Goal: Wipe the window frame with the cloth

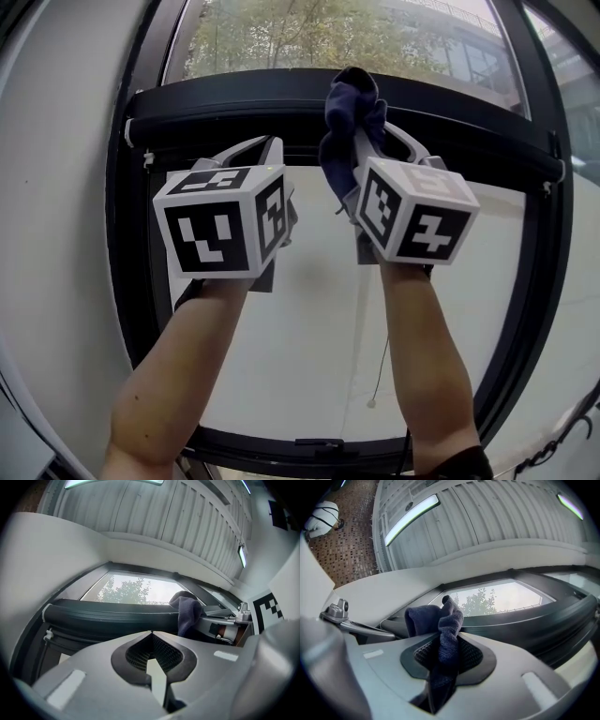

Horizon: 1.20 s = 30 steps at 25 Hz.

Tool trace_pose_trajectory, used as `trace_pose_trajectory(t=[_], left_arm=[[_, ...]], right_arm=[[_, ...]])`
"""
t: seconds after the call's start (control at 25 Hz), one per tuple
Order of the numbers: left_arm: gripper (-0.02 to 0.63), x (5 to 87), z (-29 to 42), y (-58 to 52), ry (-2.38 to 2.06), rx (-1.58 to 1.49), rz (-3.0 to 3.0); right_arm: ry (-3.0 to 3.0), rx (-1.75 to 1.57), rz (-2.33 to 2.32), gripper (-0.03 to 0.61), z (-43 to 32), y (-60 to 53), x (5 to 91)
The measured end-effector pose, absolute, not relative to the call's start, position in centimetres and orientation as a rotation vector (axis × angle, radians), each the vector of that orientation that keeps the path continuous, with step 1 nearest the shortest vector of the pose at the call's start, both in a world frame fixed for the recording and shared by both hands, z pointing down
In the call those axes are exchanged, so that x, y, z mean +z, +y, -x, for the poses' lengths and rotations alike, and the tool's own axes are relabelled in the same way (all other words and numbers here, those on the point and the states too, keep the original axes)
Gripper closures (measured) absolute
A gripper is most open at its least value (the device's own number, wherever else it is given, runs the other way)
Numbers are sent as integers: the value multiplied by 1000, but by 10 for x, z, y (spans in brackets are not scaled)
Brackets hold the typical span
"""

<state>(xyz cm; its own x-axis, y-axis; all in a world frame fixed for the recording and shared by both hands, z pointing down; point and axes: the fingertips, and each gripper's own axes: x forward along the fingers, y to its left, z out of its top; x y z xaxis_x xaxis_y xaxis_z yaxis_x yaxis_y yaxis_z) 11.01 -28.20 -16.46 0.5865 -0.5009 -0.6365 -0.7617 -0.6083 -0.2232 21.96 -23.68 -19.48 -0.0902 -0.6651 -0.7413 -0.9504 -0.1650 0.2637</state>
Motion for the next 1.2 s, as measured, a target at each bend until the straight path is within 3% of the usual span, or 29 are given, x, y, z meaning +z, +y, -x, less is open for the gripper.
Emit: trace_pose_trajectory(t=[1.2], left_arm=[[623,-154,-270,-209,923,721,2470]], right_arm=[[1801,1049,1810,494,-373,-162,-197]])
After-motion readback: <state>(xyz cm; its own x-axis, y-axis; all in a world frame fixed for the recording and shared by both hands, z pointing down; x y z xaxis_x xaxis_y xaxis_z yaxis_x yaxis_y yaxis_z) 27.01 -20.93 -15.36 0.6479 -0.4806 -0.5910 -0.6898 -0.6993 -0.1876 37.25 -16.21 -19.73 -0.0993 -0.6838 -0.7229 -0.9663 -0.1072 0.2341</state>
